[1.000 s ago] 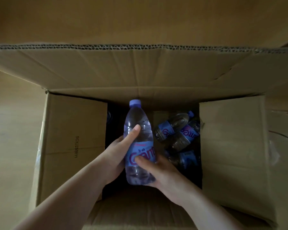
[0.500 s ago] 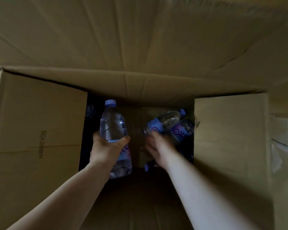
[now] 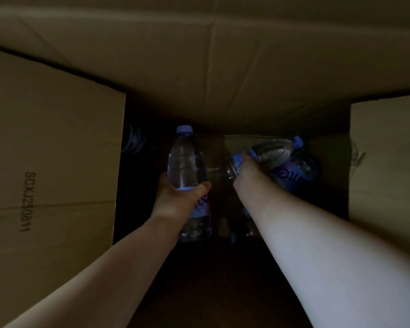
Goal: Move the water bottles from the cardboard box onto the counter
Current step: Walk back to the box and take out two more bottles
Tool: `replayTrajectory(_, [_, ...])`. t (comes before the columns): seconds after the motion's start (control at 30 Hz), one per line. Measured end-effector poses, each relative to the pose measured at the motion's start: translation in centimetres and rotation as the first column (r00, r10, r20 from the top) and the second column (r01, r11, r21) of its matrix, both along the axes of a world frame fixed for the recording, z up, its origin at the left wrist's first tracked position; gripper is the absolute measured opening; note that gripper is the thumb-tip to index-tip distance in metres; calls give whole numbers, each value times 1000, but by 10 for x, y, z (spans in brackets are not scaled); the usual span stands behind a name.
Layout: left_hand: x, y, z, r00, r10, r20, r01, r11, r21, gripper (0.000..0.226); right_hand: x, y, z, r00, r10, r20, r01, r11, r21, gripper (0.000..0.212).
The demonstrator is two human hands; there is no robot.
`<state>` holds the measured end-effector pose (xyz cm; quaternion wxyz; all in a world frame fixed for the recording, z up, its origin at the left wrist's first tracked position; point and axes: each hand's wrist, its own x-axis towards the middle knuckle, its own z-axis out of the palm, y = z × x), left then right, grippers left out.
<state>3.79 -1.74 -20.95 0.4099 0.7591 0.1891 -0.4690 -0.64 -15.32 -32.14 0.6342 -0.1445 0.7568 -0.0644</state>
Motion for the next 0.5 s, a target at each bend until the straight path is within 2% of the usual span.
replayTrajectory(0.07, [-1,3,-2,1000,4,-4,-4,1000,6,68,5,-5,-9,1000,-27,0,27,1000,-6,77])
replayTrajectory(0.13, [-1,6,-2,1000,1,-8,-1,1000,10,69,9,-5,-9,998,69,-7,-69,997,-26,78])
replayTrajectory(0.2, [1,10,0,1000,-9,3,9,1000,7,70,7,-7,-14,980,199,17,-198,979,-48,65])
replayTrajectory(0.3, [2,12,7,999,-42,-11,42,999,2,68,-3,-11,-15,963,271,10,-269,960,-74,61])
replayTrajectory(0.37, [3,13,11,998,-66,-6,66,998,7,65,-11,-2,-8,972,234,30,-232,972,-47,55])
replayTrajectory(0.43, [1,12,16,998,-57,-17,58,998,17,63,-20,9,16,984,139,112,-140,990,1,31])
replayTrajectory(0.47, [-2,12,22,998,-54,-31,55,998,33,62,-24,16,31,982,132,139,-137,990,25,20])
replayTrajectory(0.5, [-5,11,28,998,-52,-42,54,997,51,61,-29,22,46,976,168,139,-173,985,26,17])
